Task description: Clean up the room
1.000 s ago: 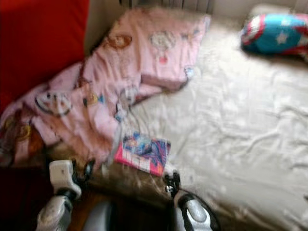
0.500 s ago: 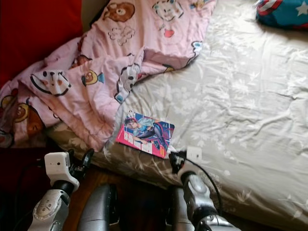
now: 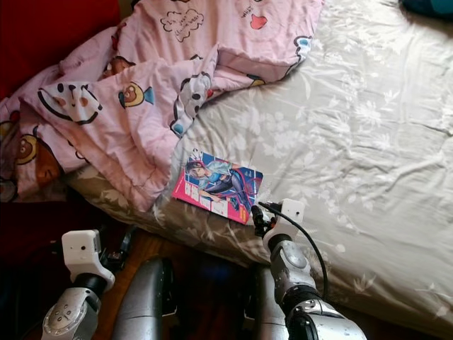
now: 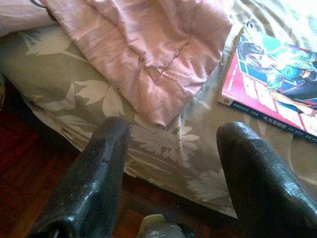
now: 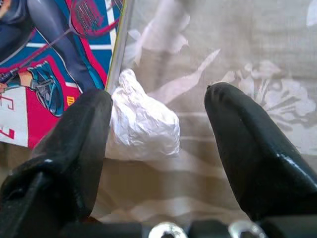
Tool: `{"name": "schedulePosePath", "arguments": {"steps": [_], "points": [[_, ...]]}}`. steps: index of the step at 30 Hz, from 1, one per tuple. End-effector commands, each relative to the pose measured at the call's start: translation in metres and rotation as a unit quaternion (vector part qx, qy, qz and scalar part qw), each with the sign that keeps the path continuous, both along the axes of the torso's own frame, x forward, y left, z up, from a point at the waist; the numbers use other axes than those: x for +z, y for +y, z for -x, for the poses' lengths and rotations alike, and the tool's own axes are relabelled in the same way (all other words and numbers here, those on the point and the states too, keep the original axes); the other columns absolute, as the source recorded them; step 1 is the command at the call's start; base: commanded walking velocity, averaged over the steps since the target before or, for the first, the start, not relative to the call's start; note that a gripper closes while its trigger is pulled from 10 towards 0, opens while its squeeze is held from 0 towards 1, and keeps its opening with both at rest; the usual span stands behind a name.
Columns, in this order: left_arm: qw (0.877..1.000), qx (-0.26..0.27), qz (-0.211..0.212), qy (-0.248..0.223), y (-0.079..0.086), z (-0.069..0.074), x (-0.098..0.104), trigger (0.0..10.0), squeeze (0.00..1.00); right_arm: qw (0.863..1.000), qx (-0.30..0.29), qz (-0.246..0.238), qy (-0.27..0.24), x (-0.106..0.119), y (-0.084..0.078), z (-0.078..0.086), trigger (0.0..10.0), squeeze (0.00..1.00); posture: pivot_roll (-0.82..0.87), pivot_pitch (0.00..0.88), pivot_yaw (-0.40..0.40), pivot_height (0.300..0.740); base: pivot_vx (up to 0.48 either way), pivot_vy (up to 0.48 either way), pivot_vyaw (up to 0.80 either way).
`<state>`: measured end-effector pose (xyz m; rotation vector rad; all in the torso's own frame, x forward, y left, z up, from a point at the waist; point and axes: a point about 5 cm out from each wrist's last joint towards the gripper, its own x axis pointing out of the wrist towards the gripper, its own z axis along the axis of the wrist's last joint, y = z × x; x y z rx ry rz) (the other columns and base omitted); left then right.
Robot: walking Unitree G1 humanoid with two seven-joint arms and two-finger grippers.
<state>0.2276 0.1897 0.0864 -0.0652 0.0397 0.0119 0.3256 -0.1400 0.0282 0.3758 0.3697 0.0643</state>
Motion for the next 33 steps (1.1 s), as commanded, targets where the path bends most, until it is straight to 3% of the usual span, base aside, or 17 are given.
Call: {"name": "schedulePosePath", "arguments": {"steps": [1,5,15,16,17,18,21,22,24,25,33], "points": [[1.000,0.005,0.002,0.020,0.001,0.008,-0.007,10.0,0.00,1.000,-0.002,-0.005,0.028,-0.011,-0.002,0.008,10.0,0.00,0.15,0.457,-0.059,0.632,0.000,0.000,0.00],[1.000,0.004,0.002,0.021,0.001,0.006,-0.006,10.0,0.00,0.999,0.013,-0.027,0.022,-0.008,0.004,0.005,10.0,0.00,0.14,0.448,-0.057,0.632,0.000,0.000,0.00],[1.000,0.000,0.012,0.015,-0.006,0.000,-0.001,10.0,0.00,0.998,0.049,-0.026,0.017,-0.007,0.012,0.006,10.0,0.00,0.14,0.452,-0.051,0.632,0.000,0.000,0.00],[1.000,0.000,0.012,0.016,-0.006,0.000,-0.002,10.0,0.00,0.998,0.046,-0.023,0.019,-0.007,0.011,0.006,3.9,0.00,0.14,0.453,-0.050,0.632,0.000,0.000,0.00],[1.000,0.000,0.012,0.017,-0.006,0.001,-0.003,10.0,0.00,0.999,0.044,-0.022,0.019,-0.008,0.011,0.006,3.9,0.00,0.14,0.453,-0.050,0.632,0.000,0.000,0.00],[1.000,-0.001,0.011,0.018,-0.006,0.001,-0.003,10.0,0.00,0.999,0.043,-0.020,0.020,-0.008,0.011,0.007,0.0,0.00,0.14,0.454,-0.049,0.632,0.000,0.000,0.00],[1.000,-0.001,0.011,0.022,-0.005,0.002,-0.005,10.0,0.00,0.999,0.042,-0.021,0.024,-0.010,0.010,0.009,0.0,0.00,0.14,0.455,-0.048,0.632,0.000,0.000,0.00],[1.000,0.000,0.011,0.023,-0.005,0.002,-0.005,10.0,0.00,0.999,0.042,-0.020,0.025,-0.011,0.009,0.009,2.9,0.00,0.14,0.455,-0.048,0.632,0.000,0.000,0.00],[1.000,0.000,0.010,0.023,-0.005,0.002,-0.005,10.0,0.00,0.999,0.043,-0.019,0.027,-0.012,0.009,0.010,2.9,0.00,0.14,0.455,-0.048,0.632,0.000,0.000,0.00],[1.000,0.001,0.009,0.024,-0.004,0.002,-0.005,10.0,0.00,0.998,0.046,-0.012,0.031,-0.013,0.009,0.011,10.0,0.00,0.14,0.455,-0.047,0.632,0.000,0.000,0.00],[1.000,0.001,0.009,0.025,-0.004,0.002,-0.006,10.0,0.00,0.998,0.051,-0.014,0.035,-0.015,0.011,0.012,10.0,0.00,0.14,0.449,-0.046,0.632,0.000,0.000,0.00]]}}
